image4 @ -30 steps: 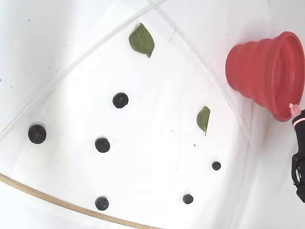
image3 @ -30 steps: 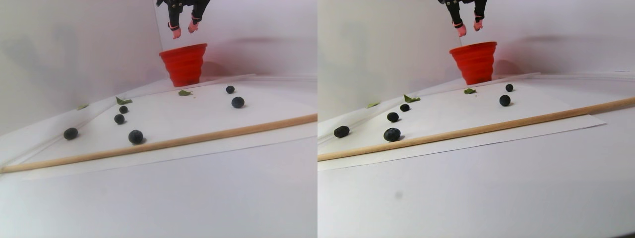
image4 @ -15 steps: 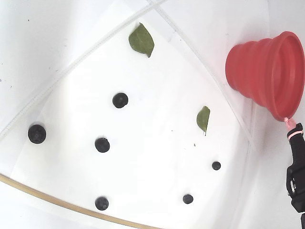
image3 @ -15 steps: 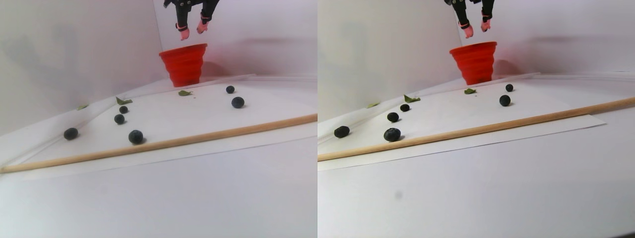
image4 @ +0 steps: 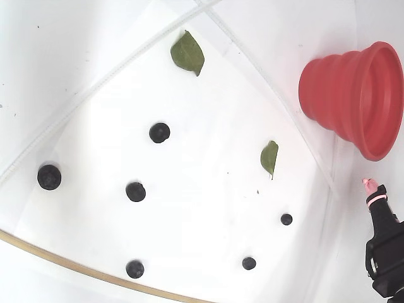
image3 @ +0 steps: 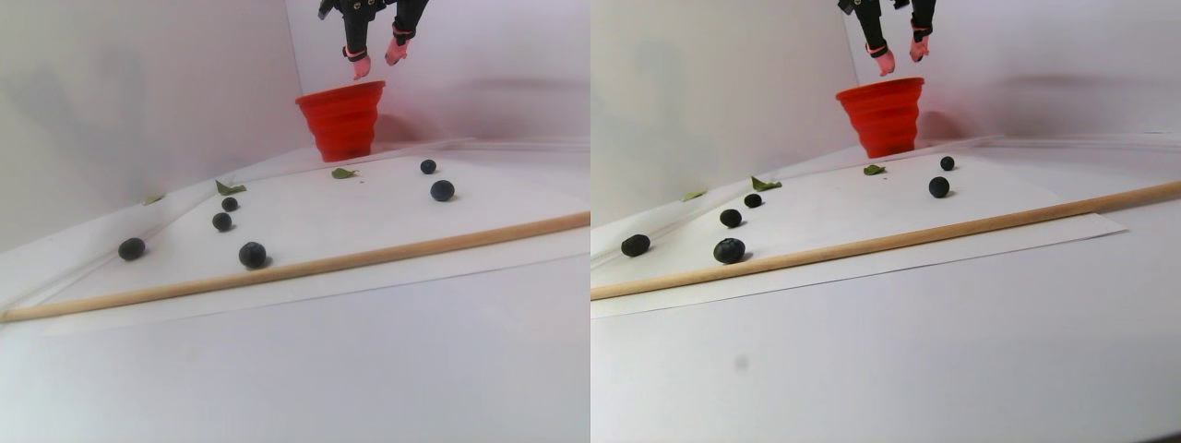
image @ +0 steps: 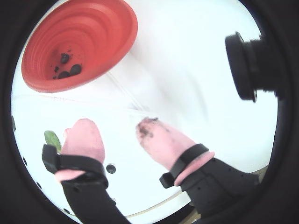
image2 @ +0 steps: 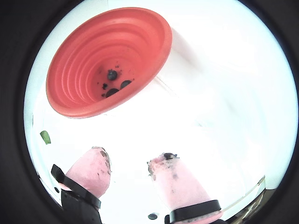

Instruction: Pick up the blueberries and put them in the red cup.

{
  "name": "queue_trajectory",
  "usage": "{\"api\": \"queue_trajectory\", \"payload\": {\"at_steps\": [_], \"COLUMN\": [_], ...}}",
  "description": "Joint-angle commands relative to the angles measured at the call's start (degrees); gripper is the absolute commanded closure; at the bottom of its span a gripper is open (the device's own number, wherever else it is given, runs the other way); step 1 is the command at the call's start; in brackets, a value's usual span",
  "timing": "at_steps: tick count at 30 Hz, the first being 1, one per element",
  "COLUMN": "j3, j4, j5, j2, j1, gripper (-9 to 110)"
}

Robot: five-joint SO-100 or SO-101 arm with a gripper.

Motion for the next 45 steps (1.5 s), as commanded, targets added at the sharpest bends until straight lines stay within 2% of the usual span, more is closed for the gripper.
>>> {"api": "queue_trajectory", "payload": {"at_steps": [1, 18, 45], "j3": [-0.4, 5.0, 7.8], "j4": [0.3, 1.5, 1.3], "j5": [-0.4, -0.8, 0.9], "j2": [6.8, 8.6, 1.6], "j1": [0.9, 3.9, 8.2], "gripper": [86, 86, 86]}}
